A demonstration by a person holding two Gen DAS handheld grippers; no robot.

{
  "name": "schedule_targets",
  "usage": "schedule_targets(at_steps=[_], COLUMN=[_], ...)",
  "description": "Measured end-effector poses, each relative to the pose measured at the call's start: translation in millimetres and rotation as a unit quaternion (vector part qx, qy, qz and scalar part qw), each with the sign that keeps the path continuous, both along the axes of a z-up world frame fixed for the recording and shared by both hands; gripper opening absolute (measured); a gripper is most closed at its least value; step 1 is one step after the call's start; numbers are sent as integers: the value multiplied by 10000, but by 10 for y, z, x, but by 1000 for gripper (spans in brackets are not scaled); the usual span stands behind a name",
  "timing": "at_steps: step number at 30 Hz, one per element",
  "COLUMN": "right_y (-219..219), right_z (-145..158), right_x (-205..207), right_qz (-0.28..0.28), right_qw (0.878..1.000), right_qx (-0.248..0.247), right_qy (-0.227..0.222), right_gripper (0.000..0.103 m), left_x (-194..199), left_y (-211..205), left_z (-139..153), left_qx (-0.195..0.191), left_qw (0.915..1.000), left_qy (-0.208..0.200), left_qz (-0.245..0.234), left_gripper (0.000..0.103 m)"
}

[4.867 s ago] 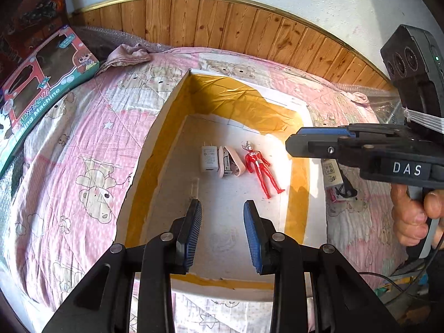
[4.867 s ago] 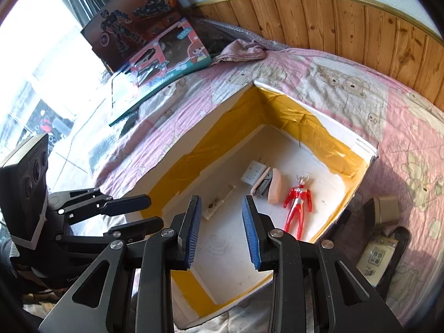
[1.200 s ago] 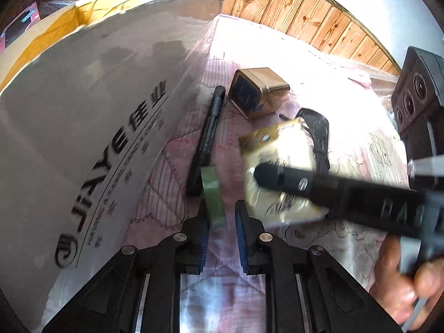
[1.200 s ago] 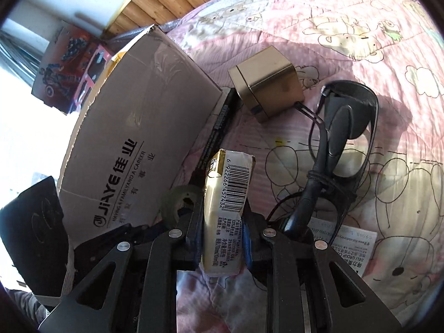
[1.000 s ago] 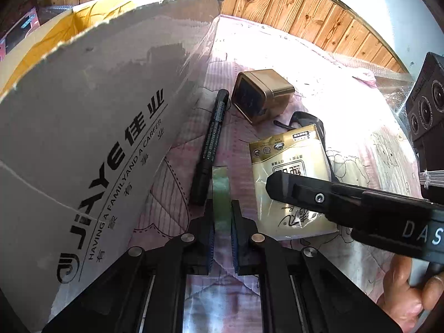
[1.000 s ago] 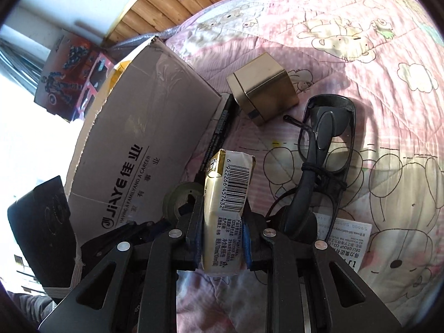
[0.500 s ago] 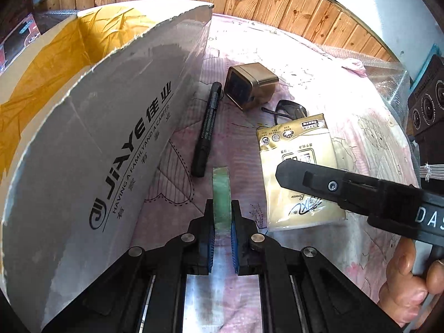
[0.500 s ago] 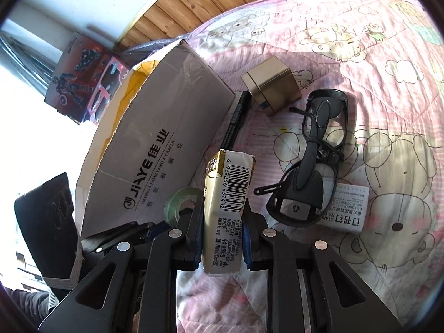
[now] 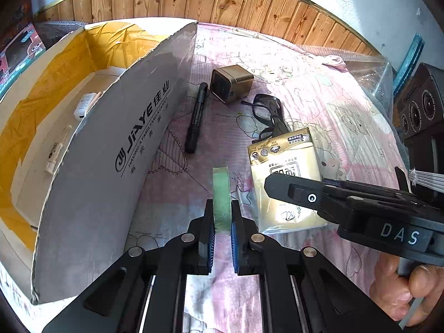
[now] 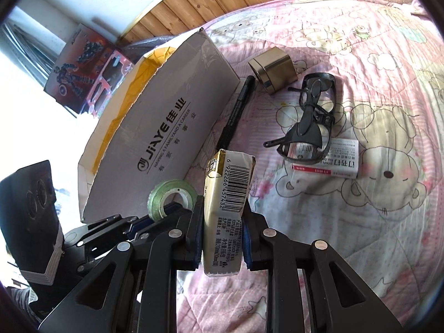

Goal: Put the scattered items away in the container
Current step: 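Carry the packet and green tape roll over the box with both tools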

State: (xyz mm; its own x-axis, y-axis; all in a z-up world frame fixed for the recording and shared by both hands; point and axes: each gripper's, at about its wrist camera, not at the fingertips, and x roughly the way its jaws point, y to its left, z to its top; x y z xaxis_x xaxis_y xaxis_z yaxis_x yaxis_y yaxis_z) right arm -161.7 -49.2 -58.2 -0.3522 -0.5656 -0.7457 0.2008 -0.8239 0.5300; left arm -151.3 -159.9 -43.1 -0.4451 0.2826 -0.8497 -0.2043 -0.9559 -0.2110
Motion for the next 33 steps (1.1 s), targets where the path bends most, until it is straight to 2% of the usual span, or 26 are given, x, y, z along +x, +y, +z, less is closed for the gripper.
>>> schedule_targets(at_steps=[19, 33], right_y=[-210, -534], right_z=[195, 297], right_x=[767, 1104], right_qz=[-3, 197], right_qw=[9995, 9990], right_qx=[261, 302], right_qy=[162, 281], right_gripper=[23, 23], left_x=[720, 1021], left_y=[-211, -572], left_z=[303, 414], left_qx=[328, 402], left_qw=[9988, 9985], left_qy=[280, 364], left_qz=[-230, -69], left_gripper=[10, 10])
